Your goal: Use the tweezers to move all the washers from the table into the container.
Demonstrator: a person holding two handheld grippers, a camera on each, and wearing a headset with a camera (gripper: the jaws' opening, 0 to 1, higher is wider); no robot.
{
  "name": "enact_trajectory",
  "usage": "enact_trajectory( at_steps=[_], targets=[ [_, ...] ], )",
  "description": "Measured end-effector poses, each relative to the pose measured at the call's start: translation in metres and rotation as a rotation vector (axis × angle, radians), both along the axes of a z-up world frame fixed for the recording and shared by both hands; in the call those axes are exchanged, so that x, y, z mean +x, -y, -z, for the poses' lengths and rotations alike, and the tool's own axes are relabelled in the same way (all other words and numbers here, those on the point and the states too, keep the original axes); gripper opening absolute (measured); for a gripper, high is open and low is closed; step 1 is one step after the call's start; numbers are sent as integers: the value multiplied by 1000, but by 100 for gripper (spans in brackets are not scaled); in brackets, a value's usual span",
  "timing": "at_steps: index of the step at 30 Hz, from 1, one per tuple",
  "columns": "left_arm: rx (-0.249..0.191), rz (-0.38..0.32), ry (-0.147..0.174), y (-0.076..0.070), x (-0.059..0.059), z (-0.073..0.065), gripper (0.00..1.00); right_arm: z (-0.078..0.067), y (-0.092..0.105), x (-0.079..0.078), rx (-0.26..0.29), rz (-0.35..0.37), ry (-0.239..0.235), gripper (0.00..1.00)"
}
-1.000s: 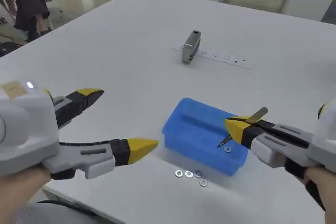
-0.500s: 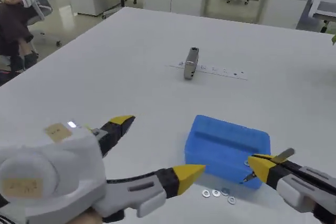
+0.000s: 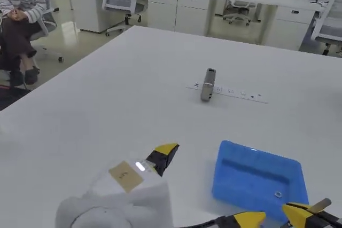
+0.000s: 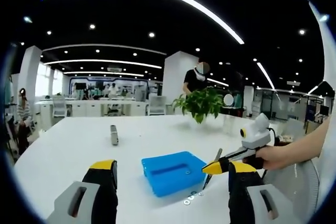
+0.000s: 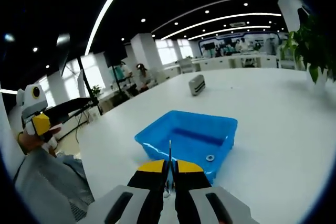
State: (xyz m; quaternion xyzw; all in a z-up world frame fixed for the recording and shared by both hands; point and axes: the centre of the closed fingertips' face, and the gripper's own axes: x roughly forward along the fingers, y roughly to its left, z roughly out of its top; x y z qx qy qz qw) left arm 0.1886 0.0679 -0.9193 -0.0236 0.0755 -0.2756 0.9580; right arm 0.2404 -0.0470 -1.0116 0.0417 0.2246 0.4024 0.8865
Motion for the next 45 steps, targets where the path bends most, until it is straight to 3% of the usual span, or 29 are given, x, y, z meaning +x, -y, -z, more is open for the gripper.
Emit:
enact_trajectory(
  at_steps=[2,6,12,17,22,27,30,32,33,37,39,45],
  targets=[
    [-29,0,1,-2,0,-2,88,-5,-7,-4,64,-10,-9,2],
    [-33,-2,-38,-2,1,5,88,4,-12,-7,28,-37,-29,2],
    [8,8,-36,1,0,9,88,7,-12,-9,26,-34,-44,2],
    [5,6,-34,1,-1,8,88,11,-14,-11,5,-48,-44,3],
    [-3,3,-48,-1,0,10,88,11,-16,-14,-38,-75,-20,3],
    [-8,1,-48,-1,0,10,87,16,-24,-23,-169,-164,33,3],
    [-5,-1,-47,-2,0,10,87,16,-30,-24,-216,-207,63,2],
    [-3,3,-51,-1,-1,11,87,19,-35,-28,-241,-245,48,2],
    [-1,4,-52,-1,-1,12,87,15,-38,-25,-234,-241,69,2],
    [2,7,-50,0,-1,11,87,18,-39,-26,-298,-278,47,3],
    [3,2,-44,-1,-1,10,86,20,-41,-27,-341,-321,72,3],
    [3,-11,-43,-3,0,10,86,22,-44,-27,-330,-324,65,3]
  ],
)
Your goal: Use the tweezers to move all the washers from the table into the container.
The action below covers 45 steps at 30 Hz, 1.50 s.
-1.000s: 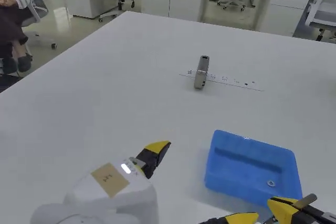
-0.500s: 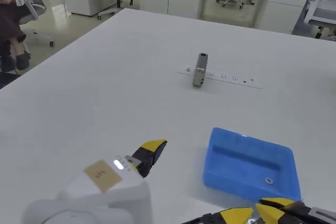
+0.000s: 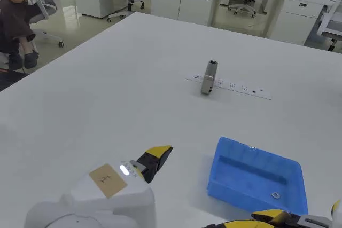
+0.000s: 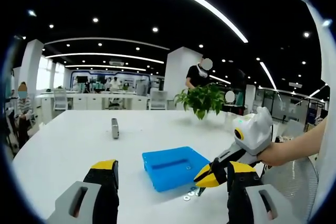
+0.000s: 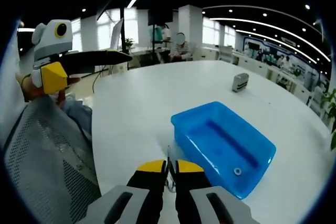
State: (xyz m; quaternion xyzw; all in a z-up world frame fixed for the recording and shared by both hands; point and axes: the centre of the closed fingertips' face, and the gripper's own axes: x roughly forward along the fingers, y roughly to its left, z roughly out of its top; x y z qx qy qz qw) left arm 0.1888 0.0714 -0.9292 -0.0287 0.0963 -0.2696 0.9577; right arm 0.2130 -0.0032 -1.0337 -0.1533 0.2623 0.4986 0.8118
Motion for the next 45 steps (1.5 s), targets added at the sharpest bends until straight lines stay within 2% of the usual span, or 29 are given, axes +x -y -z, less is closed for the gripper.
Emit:
enact_trajectory(
  at_steps=[4,7,10,11,13,17,20,25,28,32,36,39,45],
  targets=[
    [-3,-8,2,-1,1,0,86,0,0,5,25,17,-20,2],
    [2,-12,7,-2,1,-1,86,0,-3,9,63,35,-45,2],
    [11,-13,7,-2,1,0,86,-1,0,14,107,93,-75,2],
    [17,-14,11,-1,0,-1,86,-2,3,15,125,121,-99,2],
    [26,-13,15,-1,0,-1,86,-13,8,20,179,148,-81,2],
    [21,-10,16,-1,0,-1,86,-28,18,25,223,176,-80,2],
    [19,-10,11,-1,0,-1,86,-32,23,25,239,190,-81,2],
    [49,0,6,1,-1,3,87,-52,27,27,309,229,-70,2],
    [56,6,4,2,-1,4,87,-63,30,32,331,238,-54,2],
    [58,7,-1,2,-1,4,86,-65,32,41,340,249,-46,2],
    [63,1,0,1,-1,4,86,-60,32,47,350,262,-69,2],
    [64,-5,2,0,-1,4,86,-65,30,51,377,267,-72,2],
    [63,-2,1,0,-1,4,85,-70,30,58,396,277,-67,2]
  ],
)
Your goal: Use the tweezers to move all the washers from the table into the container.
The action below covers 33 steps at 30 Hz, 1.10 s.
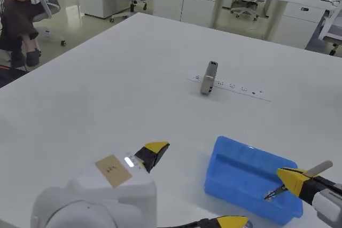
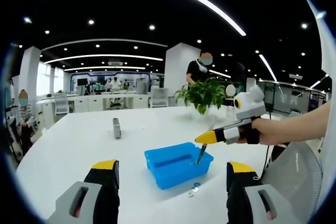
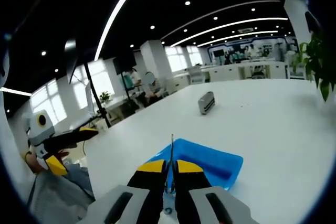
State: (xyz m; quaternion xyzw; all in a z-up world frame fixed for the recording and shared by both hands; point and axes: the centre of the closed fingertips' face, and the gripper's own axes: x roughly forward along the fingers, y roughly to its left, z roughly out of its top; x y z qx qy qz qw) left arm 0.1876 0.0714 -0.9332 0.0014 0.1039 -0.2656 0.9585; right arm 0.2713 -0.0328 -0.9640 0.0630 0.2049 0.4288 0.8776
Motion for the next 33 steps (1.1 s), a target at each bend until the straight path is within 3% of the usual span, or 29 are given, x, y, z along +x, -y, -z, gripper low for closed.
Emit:
enact_trajectory(
  at_steps=[7,19,23,33],
  targets=[
    [6,8,-6,1,-1,2,85,8,0,14,-17,20,-8,2],
    [18,33,-20,5,-2,5,84,35,-1,34,-118,21,-18,2],
    [-1,35,-11,6,-2,2,84,43,-3,40,-154,15,-13,2],
    [9,31,-24,5,-1,5,84,55,-8,48,-197,-10,-3,2]
  ],
)
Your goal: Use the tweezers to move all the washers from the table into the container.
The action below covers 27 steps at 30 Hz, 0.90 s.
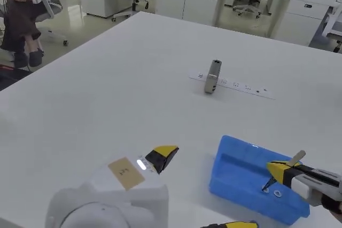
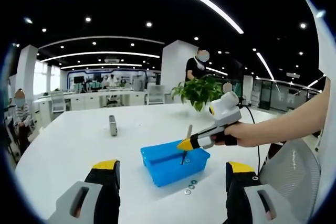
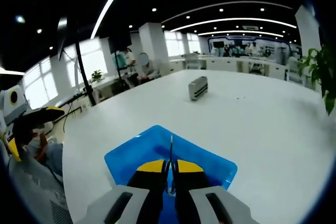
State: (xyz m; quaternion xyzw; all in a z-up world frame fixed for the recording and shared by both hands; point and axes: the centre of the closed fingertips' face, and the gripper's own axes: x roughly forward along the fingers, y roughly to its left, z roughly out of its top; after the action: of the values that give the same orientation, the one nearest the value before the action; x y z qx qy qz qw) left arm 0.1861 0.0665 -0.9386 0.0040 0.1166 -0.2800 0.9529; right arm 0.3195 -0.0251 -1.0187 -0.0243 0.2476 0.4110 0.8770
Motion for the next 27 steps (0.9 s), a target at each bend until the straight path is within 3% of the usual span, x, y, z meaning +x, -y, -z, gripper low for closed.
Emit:
enact_trajectory(
  at_steps=[5,19,27],
  targets=[
    [3,-1,-2,0,0,1,84,5,2,3,-29,-2,9,2],
    [11,8,-12,2,-1,3,83,4,-2,3,-44,-9,36,3],
    [11,11,-15,2,-1,3,83,-6,1,-3,-6,1,43,3]
  ],
)
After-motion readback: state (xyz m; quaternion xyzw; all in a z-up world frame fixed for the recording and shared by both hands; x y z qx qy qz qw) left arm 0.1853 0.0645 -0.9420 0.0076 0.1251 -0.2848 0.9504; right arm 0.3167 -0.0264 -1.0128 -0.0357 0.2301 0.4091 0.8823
